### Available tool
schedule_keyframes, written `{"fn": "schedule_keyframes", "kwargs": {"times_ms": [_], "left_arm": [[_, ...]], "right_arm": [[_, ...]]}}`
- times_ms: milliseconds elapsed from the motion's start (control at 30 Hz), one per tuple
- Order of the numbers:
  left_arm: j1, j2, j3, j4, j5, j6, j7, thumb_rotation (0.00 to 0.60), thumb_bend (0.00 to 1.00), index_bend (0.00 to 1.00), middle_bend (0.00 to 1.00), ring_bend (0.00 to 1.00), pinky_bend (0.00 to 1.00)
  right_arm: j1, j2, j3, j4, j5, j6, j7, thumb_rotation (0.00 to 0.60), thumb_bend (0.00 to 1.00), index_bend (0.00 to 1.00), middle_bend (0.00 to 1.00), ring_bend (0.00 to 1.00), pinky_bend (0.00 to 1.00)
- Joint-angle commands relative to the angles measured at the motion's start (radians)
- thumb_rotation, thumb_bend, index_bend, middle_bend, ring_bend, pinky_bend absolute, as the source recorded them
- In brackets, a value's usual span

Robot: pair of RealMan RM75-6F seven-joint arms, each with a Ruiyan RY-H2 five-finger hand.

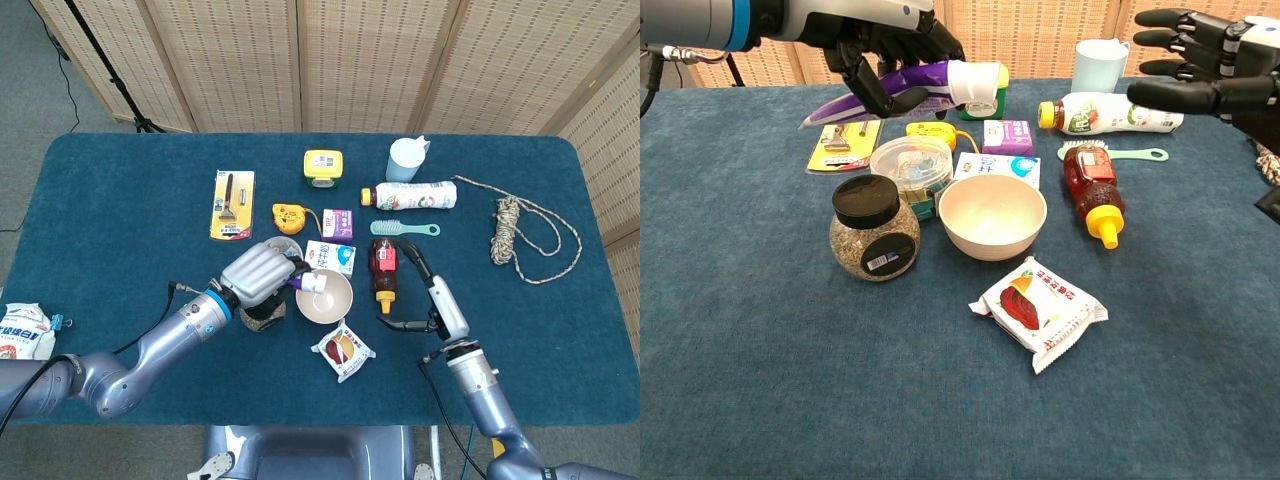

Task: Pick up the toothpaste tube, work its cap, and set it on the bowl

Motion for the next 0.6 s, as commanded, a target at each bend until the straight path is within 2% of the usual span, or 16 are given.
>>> {"fn": "schedule_keyframes", "kwargs": {"times_ms": [33,100,167,233,367,600], "left_arm": [[0.004,-0.009,-0.006,0.002,-0.005,0.009,0.018,0.6,1.0,0.49,0.4,0.49,0.56],[0.006,-0.016,-0.01,0.003,-0.008,0.017,0.035,0.6,1.0,0.49,0.4,0.49,0.56],[0.008,-0.025,-0.013,0.004,-0.01,0.028,0.05,0.6,1.0,0.49,0.41,0.5,0.58],[0.01,-0.033,-0.016,0.004,-0.012,0.038,0.067,0.6,1.0,0.49,0.42,0.5,0.58],[0.01,-0.056,-0.026,0.004,-0.024,0.067,0.107,0.6,1.0,0.5,0.43,0.51,0.59],[0.01,-0.09,-0.037,-0.01,-0.044,0.117,0.182,0.6,1.0,0.51,0.44,0.52,0.6]], "right_arm": [[-0.01,0.0,0.028,-0.019,0.047,-0.016,0.08,0.36,0.0,0.0,0.0,0.0,0.0],[-0.014,-0.005,0.042,-0.027,0.072,-0.015,0.093,0.269,0.0,0.0,0.0,0.0,0.0],[-0.018,-0.006,0.048,-0.036,0.081,-0.017,0.11,0.207,0.0,0.0,0.0,0.0,0.0],[-0.02,-0.006,0.052,-0.043,0.083,-0.024,0.135,0.173,0.0,0.0,0.0,0.0,0.0],[-0.022,-0.021,0.065,-0.052,0.086,-0.027,0.181,0.164,0.0,0.0,0.0,0.0,0.0],[-0.023,-0.067,0.081,-0.046,0.098,-0.009,0.185,0.161,0.0,0.0,0.0,0.0,0.0]]}}
